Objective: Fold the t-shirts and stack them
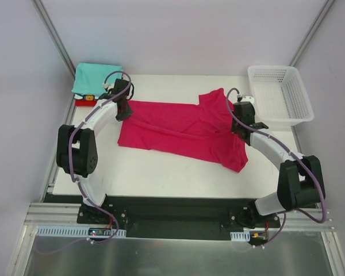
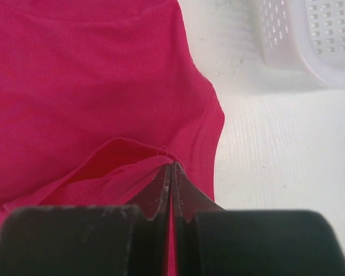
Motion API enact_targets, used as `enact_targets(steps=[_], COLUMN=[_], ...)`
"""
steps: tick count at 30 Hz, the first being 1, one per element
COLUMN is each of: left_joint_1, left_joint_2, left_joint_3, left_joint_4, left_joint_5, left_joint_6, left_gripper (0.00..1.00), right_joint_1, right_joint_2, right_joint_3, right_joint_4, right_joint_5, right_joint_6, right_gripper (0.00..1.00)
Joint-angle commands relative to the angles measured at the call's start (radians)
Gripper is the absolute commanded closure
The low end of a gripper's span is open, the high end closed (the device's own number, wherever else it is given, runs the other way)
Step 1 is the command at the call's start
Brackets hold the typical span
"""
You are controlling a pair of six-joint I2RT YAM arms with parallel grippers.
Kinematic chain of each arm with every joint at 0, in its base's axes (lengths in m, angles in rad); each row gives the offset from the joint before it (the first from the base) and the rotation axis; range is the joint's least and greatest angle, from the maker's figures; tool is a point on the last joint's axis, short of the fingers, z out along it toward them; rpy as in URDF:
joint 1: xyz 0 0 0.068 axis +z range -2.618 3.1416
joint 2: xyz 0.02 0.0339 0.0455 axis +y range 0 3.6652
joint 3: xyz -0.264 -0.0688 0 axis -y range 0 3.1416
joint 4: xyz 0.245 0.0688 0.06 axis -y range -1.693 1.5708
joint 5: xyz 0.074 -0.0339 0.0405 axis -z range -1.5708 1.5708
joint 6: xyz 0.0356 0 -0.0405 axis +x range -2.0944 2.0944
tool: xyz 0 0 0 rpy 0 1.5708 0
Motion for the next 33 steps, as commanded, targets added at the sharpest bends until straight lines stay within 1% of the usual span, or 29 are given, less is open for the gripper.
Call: enact_targets(steps=[1,8,9,10,11,12,13,14,15,16,17,18,21,22,24,25,26,28,30,31,33], left_joint_1=[0.02,0.025,0.025,0.025,0.025,0.026,0.026,0.026,0.026,0.026,0.026,0.026,0.025,0.023,0.009,-0.001,-0.023,-0.047,-0.066,-0.072,-0.098], left_joint_2=[0.03,0.061,0.067,0.076,0.082,0.087,0.096,0.098,0.096,0.089,0.081,0.07,0.023,-0.009,-0.048,-0.09,-0.111,-0.166,-0.186,-0.195,-0.204], left_joint_3=[0.049,0.05,0.053,0.059,0.064,0.065,0.075,0.076,0.079,0.078,0.075,0.07,0.047,0.026,-0.016,-0.061,-0.088,-0.166,-0.207,-0.238,-0.275], left_joint_4=[0.01,0.021,0.021,0.023,0.023,0.023,0.023,0.023,0.021,0.023,0.023,0.023,0.023,0.019,0.019,0.018,0.018,0.018,0.021,0.023,0.023], left_joint_5=[0.021,0.037,0.039,0.045,0.047,0.05,0.054,0.056,0.056,0.056,0.054,0.056,0.063,0.071,0.09,0.085,0.085,0.074,0.109,0.117,0.128], left_joint_6=[0.015,0.015,0.017,0.018,0.02,0.02,0.023,0.023,0.02,0.021,0.02,0.021,0.02,0.018,0.012,0.006,0.001,-0.017,-0.032,-0.042,-0.048], left_gripper=[1.0,1.0,0.99,0.95,0.89,0.58,0.38,0.32,0.27,0.1,0.01,0.01,0.01,0.01,0.01,0.01,0.01,0.01,0.01,0.01,0.01], right_joint_1=[-0.016,-0.016,-0.016,-0.017,-0.016,-0.016,-0.016,-0.016,-0.014,-0.017,-0.017,-0.016,-0.014,-0.013,-0.006,0.001,0.007,0.021,0.023,0.024,0.029], right_joint_2=[0.054,0.108,0.115,0.125,0.132,0.145,0.148,0.149,0.145,0.142,0.134,0.125,0.082,0.054,0.018,-0.005,-0.054,-0.096,-0.148,-0.162,-0.205], right_joint_3=[0.061,0.103,0.114,0.118,0.124,0.133,0.135,0.135,0.135,0.135,0.135,0.135,0.137,0.141,0.143,0.131,0.096,0.057,-0.007,-0.024,-0.078], right_joint_4=[0.042,0.042,0.042,0.042,0.039,0.039,0.039,0.039,0.039,0.037,0.031,0.028,0.005,-0.005,-0.054,-0.061,-0.073,-0.084,-0.099,-0.11,-0.119], right_joint_5=[-0.029,-0.058,-0.058,-0.06,-0.064,-0.068,-0.069,-0.075,-0.078,-0.086,-0.089,-0.092,-0.114,-0.118,-0.152,-0.169,-0.187,-0.199,-0.233,-0.25,-0.261], right_joint_6=[-0.009,-0.009,-0.009,-0.012,-0.015,-0.016,-0.016,-0.016,-0.015,-0.015,-0.013,-0.01,0.001,0.007,0.028,0.051,0.062,0.115,0.143,0.174,0.198], right_gripper=[0.99,0.99,0.99,0.99,0.99,0.92,0.63,0.53,0.48,0.4,0.33,0.3,0.3,0.28,0.28,0.28,0.28,0.28,0.29,0.31,0.32])
